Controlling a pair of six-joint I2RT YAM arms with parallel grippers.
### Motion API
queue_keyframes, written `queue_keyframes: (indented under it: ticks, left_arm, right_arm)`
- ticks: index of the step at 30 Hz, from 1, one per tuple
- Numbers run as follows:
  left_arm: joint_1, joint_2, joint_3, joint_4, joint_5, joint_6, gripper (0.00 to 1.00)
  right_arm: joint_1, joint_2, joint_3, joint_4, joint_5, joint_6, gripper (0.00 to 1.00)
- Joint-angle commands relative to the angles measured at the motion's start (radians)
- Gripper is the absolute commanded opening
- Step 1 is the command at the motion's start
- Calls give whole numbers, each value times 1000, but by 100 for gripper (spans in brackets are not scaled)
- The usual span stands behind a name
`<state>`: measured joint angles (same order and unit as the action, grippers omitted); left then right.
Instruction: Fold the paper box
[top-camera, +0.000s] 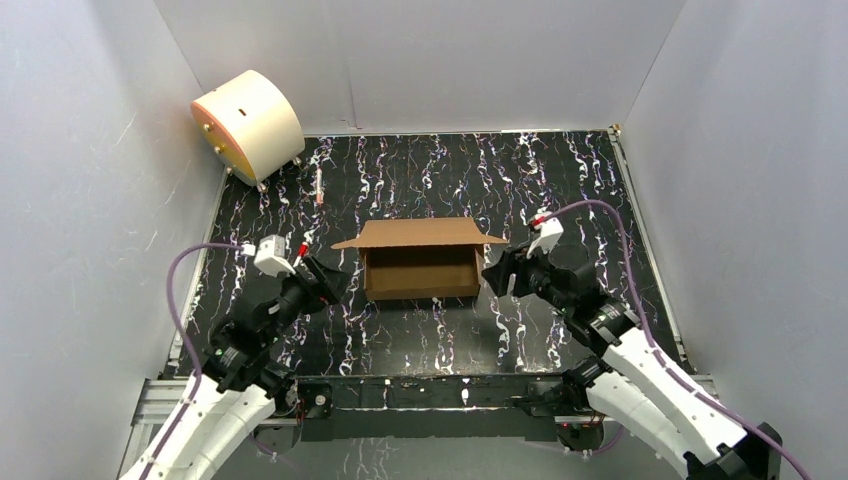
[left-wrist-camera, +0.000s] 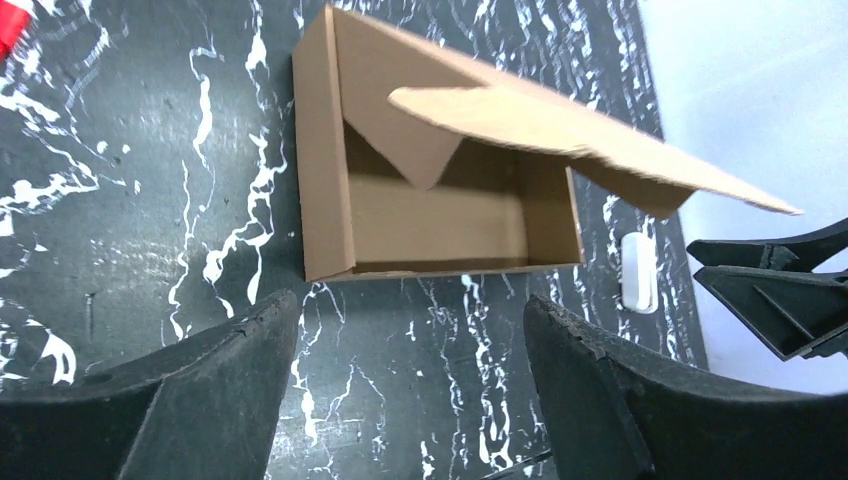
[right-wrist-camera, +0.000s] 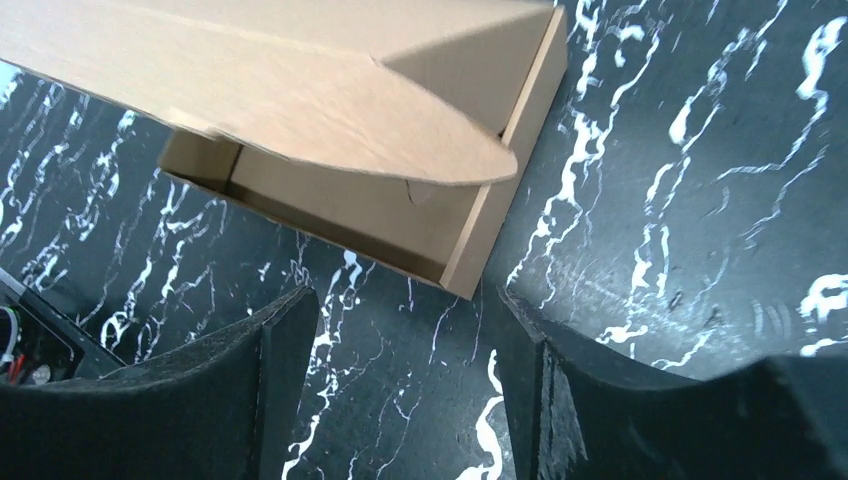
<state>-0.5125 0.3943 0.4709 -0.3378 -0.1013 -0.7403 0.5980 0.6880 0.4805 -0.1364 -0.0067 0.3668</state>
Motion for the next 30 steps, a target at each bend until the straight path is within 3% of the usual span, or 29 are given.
queue_keyframes:
  ticks: [1, 7, 14, 22, 30]
  left_arm:
    - [3, -41, 149, -178, -61, 40, 81]
    - [3, 101, 400, -219, -140, 175, 84]
    - [4, 370, 543, -77, -94, 275, 82]
    - [5, 664, 603, 17, -37, 292, 77]
    - [5, 711, 463, 66, 38, 254, 68]
  right_arm:
    - [-1, -54, 182, -173, 53, -62, 74]
    - [-2, -11, 423, -295, 100, -114, 79]
    - [-2, 204, 599, -265, 109, -115, 77]
    - [-1, 408, 608, -139, 54, -113, 72]
    - [-1, 449, 463, -96, -46, -88, 69]
